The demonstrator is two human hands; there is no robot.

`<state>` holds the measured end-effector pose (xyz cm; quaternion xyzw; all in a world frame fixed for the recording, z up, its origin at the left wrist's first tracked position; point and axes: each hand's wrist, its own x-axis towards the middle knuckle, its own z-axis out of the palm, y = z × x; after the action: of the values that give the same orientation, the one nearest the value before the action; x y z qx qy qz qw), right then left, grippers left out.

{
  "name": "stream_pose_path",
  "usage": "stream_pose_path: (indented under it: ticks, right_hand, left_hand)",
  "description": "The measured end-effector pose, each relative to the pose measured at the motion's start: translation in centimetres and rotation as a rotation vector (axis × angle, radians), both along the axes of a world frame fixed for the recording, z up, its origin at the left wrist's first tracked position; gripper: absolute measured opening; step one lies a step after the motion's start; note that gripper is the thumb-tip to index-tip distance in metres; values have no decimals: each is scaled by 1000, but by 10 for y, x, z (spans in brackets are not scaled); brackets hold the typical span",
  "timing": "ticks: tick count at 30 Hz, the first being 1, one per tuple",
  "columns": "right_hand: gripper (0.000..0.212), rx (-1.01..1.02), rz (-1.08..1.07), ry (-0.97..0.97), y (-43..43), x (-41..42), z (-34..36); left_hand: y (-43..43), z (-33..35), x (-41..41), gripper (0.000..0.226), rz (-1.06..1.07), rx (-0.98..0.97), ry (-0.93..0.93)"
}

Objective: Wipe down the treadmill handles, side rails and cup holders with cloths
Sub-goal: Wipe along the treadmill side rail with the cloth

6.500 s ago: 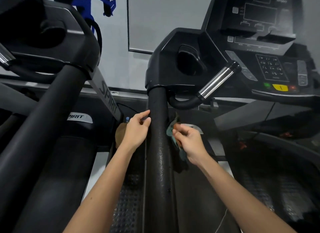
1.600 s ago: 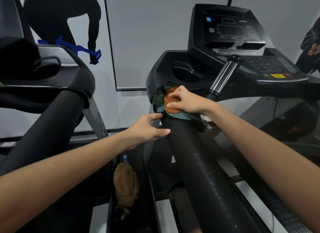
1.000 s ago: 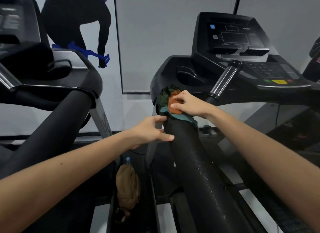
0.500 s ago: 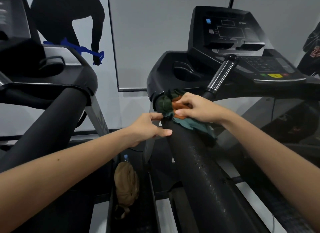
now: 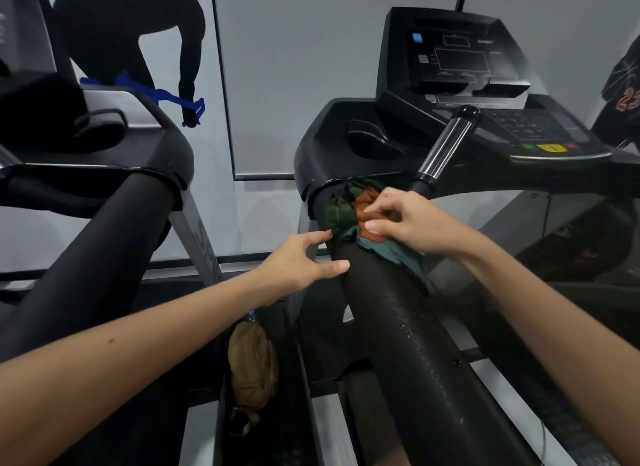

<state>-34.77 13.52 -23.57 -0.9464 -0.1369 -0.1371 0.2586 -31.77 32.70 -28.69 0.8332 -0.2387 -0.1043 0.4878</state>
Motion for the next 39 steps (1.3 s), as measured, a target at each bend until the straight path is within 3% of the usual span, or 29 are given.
stream_pose_path:
  ticks: [4, 8, 11, 16, 22, 26, 30, 36, 39]
  right_hand:
    - [17, -50, 55, 21, -5, -8, 0]
    - [48, -85, 16, 154, 13, 29, 5]
    - [63, 23, -65, 207, 23, 54, 4]
    - [45, 342, -152, 159, 22, 49, -7]
    - [24, 364, -314, 66, 20, 41, -4]
    - [31, 563, -305, 77, 9, 17, -27]
    - [18, 833, -270, 209, 2, -17, -52]
    - [26, 780, -220, -7, 8, -20, -44]
    - [27, 883, -204, 114, 13, 2, -37]
  left_hand:
    - [-1, -1, 4, 68, -7, 5, -44]
    - [0, 0, 4, 71, -7, 26, -65]
    - [0, -2, 4, 71, -10, 22, -66]
    - [1, 0, 2, 73, -9, -22, -17]
    - [1, 1, 1, 72, -3, -26, 10]
    - [3, 0, 3, 79, 7, -42, 54]
    - [2, -1, 4, 75, 10, -54, 68]
    - [1, -1, 5, 72, 5, -59, 30]
    - [0, -1, 4, 71, 1, -51, 24]
